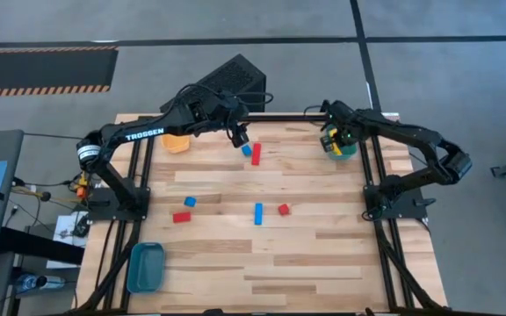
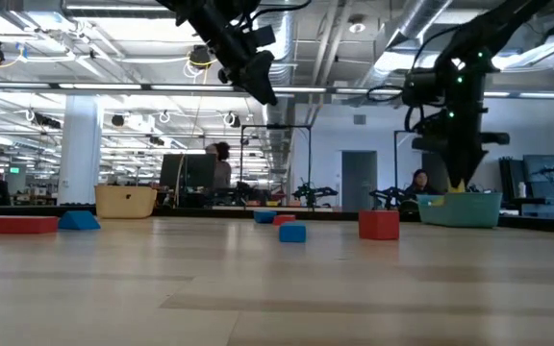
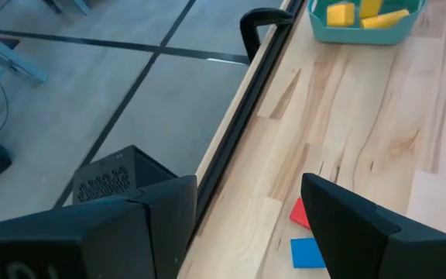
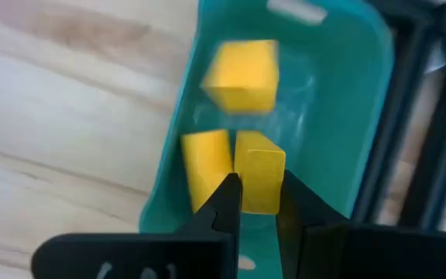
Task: Sort & place blocks by color
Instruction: Put the yellow block into the light blue bin, then put the left red block into the orange bin
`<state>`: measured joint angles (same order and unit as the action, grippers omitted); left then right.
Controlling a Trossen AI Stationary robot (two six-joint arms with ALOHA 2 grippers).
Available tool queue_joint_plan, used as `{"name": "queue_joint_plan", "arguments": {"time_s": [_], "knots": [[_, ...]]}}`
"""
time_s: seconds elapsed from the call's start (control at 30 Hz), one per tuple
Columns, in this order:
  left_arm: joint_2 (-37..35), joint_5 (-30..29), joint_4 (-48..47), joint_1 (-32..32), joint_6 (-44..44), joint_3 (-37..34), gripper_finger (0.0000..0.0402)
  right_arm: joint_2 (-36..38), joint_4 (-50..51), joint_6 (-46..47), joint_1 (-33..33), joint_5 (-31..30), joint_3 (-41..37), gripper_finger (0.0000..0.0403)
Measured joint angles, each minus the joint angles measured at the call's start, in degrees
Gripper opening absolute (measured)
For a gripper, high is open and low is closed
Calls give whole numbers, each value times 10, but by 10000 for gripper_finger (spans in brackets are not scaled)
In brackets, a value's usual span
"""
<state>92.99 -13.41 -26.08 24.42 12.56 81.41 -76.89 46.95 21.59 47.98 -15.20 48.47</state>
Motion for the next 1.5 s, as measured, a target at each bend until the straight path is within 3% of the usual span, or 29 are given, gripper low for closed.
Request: {"name": "queue_joint_plan", "arguments": {"time_s": [0.13,0.57,0.87,1.13,1.5], "knots": [[0,-1,1,6,-14,0,224,0,-28,24,-8,0,-26,62],[0,1,-6,14,-70,0,224,0,-42,50,-29,-4,-36,164],[-6,28,-23,14,-83,-1,224,8,-92,53,-67,-13,-36,164],[-8,42,-45,14,-72,-15,224,32,-102,115,-104,-14,-26,162],[-33,72,-35,15,-41,-94,224,60,-53,198,-138,-28,-26,194]]}}
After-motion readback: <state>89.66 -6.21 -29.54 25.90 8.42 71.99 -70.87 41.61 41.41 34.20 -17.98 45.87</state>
